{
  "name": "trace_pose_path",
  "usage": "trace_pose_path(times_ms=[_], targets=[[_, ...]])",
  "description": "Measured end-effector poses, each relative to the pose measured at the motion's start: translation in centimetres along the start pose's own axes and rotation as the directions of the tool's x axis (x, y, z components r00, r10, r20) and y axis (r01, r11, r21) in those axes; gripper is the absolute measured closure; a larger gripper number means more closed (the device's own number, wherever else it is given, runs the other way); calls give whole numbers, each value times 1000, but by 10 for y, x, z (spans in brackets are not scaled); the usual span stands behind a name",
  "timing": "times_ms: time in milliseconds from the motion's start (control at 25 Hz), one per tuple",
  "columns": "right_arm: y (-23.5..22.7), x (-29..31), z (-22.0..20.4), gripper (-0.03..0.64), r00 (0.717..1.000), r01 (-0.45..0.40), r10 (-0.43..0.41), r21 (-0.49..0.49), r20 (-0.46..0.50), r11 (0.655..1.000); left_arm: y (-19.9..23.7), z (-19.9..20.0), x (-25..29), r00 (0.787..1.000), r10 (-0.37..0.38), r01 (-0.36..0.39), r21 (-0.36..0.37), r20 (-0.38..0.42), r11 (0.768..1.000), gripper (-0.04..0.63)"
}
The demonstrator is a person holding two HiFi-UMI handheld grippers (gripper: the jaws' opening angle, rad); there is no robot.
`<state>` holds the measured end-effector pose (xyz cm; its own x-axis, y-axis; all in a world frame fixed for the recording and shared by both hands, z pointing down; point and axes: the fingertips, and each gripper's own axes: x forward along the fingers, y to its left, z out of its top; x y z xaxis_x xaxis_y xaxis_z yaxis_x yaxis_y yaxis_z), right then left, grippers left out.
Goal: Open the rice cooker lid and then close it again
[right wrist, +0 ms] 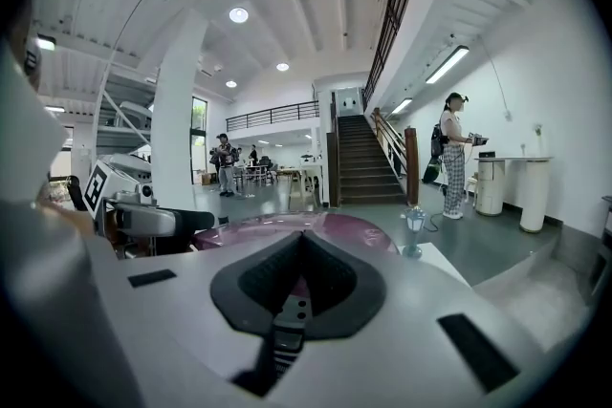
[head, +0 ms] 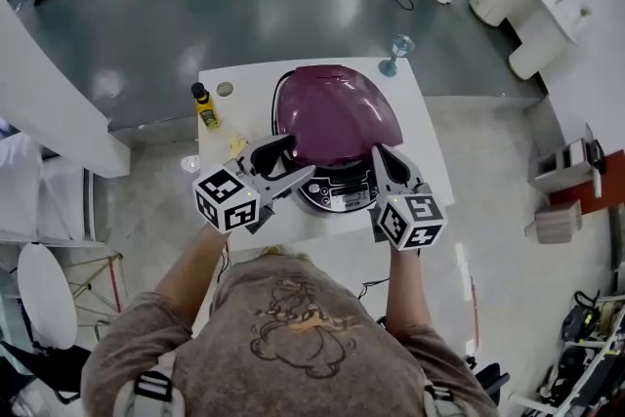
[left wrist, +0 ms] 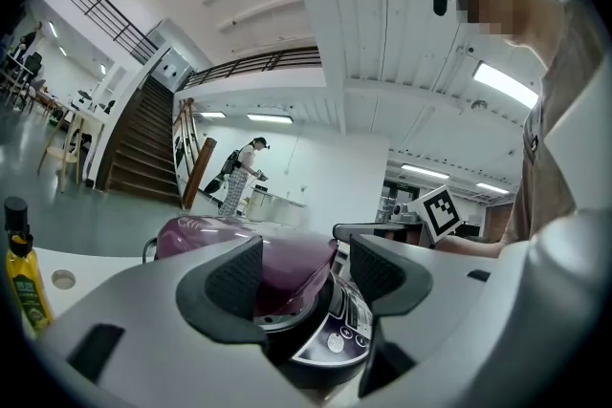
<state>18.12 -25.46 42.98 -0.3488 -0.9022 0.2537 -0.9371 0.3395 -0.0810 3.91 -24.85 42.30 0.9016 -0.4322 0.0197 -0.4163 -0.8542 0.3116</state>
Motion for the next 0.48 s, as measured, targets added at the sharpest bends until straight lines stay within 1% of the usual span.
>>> trace_pose_path(times_ms=[240,480], targets=[[0,0,-12,612,1000,-2,3,10,-14,1000,2,-9,0,1000,10,-11,-14,-27,1000,298],[0,0,-29,612,999,4,-3,17,-49,1000,2,-23,0,998,15,-17,-28,-58,999,298]])
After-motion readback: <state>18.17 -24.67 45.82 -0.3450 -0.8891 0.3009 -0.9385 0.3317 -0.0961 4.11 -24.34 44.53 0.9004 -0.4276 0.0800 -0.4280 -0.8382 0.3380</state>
